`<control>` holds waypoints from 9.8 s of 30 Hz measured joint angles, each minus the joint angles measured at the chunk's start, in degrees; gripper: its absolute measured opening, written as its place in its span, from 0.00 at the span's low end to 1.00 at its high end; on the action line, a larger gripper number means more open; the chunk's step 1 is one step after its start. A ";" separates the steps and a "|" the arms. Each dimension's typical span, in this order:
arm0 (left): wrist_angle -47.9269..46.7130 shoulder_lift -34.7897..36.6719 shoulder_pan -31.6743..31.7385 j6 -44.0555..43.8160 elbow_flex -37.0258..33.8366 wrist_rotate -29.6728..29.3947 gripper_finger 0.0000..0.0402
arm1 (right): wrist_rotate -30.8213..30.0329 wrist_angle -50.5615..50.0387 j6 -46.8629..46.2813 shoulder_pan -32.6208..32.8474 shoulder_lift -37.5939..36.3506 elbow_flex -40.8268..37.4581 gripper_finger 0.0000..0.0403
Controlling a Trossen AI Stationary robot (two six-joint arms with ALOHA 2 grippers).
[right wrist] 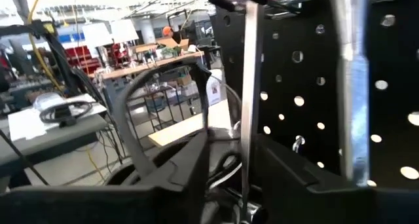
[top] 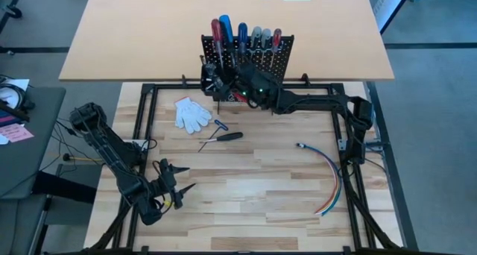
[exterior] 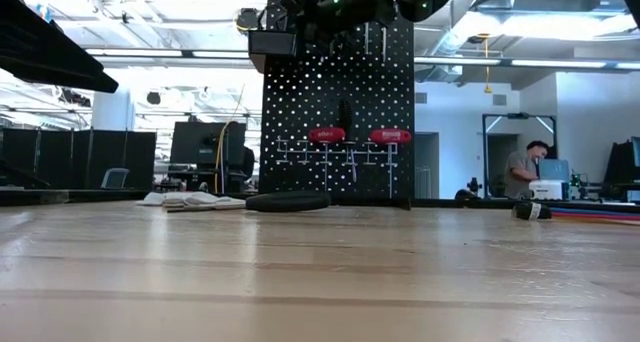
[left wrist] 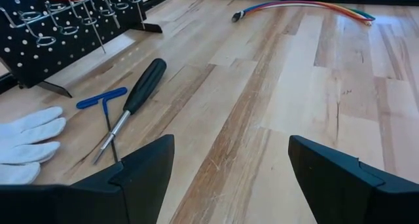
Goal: Hang tools onto peg board
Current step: Hang the transparent red screwdriver in the peg board, then hang the black screwdriver on the peg board, then hang the black screwdriver in the pegboard
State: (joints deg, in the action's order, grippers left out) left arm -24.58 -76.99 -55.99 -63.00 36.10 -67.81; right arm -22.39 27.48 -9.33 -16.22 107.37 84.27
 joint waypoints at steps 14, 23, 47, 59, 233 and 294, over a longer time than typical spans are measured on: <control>0.04 0.00 0.00 -0.06 0.00 0.00 0.74 | 0.00 -10.99 6.98 1.60 -6.93 0.00 0.59; 0.07 0.00 0.00 -0.22 0.00 0.00 0.74 | -0.11 -20.02 8.99 2.51 -10.74 -0.02 0.59; 2.25 0.00 7.83 6.35 -0.78 9.64 0.74 | 5.98 -22.26 15.21 27.29 -10.51 -27.60 0.59; 9.91 0.00 40.20 40.94 -2.64 31.70 0.74 | -0.74 -14.45 2.75 18.98 -1.17 -31.85 0.59; 12.50 -1.38 28.30 26.27 -1.49 16.04 0.30 | -1.80 -24.89 8.26 0.18 -10.47 -7.74 0.43; 41.09 32.52 47.04 43.81 -27.69 30.57 0.29 | -1.16 -11.37 1.16 19.43 -17.09 -41.33 0.10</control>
State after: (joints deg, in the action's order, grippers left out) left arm 16.51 -44.47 -8.95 -19.20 8.40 -37.25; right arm -23.56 16.10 -8.17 3.21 90.28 42.94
